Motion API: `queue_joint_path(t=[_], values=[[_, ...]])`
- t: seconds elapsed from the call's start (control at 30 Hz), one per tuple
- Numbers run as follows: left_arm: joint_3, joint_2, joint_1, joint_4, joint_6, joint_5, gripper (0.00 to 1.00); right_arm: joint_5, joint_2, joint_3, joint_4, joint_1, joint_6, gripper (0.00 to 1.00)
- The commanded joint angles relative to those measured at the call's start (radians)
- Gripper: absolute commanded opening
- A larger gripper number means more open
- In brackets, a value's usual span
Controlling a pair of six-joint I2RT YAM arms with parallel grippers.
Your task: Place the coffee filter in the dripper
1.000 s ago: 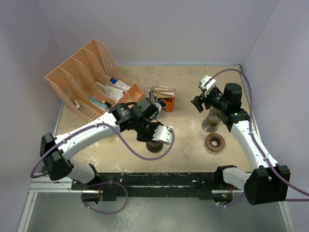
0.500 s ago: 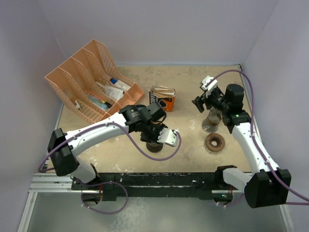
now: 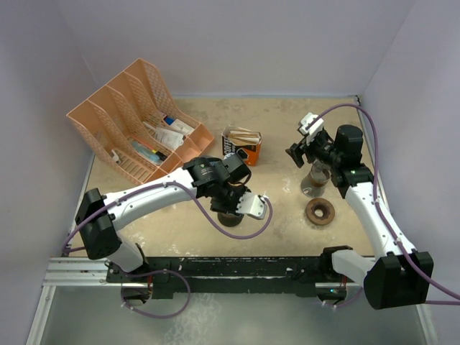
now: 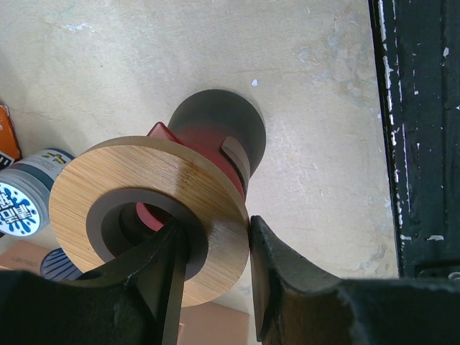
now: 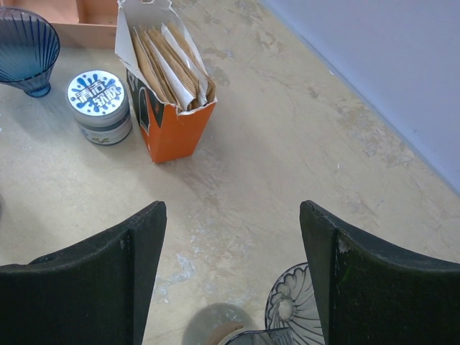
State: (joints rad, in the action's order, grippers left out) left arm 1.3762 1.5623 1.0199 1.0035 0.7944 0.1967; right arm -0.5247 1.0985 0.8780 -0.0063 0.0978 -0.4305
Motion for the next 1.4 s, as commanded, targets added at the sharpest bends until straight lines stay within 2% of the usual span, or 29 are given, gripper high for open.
queue_joint_path(t=[0.0,0.57,0.8,0.9,1.03,1.2,1.37], values=[[-0.001,-0.020,0.008,-0.014,-0.021,0.002,0.31,-0.016,-0.012,0.000,0.024,-0.003,-0.010,0.77],[-0.009,-0.011,0.018,-0.002,-0.044,-0.006,0.41,-0.004,-0.004,-0.001,0.015,-0.003,-0.011,0.78],[0.006,-0.022,0.019,-0.001,-0.053,-0.018,0.49,0.035,0.001,-0.013,0.031,-0.003,-0.007,0.78],[0.025,-0.043,0.019,0.010,-0.054,-0.011,0.57,0.046,-0.002,-0.022,0.041,-0.003,-0.009,0.87],[0.052,-0.070,0.018,0.023,-0.062,0.003,0.64,0.054,-0.001,-0.017,0.044,-0.003,-0.007,0.95],[0.092,-0.112,0.007,0.027,-0.087,0.013,0.67,0.086,0.005,-0.020,0.060,-0.003,0.005,0.98],[0.130,-0.159,-0.092,-0.007,-0.170,0.058,0.69,0.100,0.020,-0.016,0.062,-0.003,0.011,1.00]])
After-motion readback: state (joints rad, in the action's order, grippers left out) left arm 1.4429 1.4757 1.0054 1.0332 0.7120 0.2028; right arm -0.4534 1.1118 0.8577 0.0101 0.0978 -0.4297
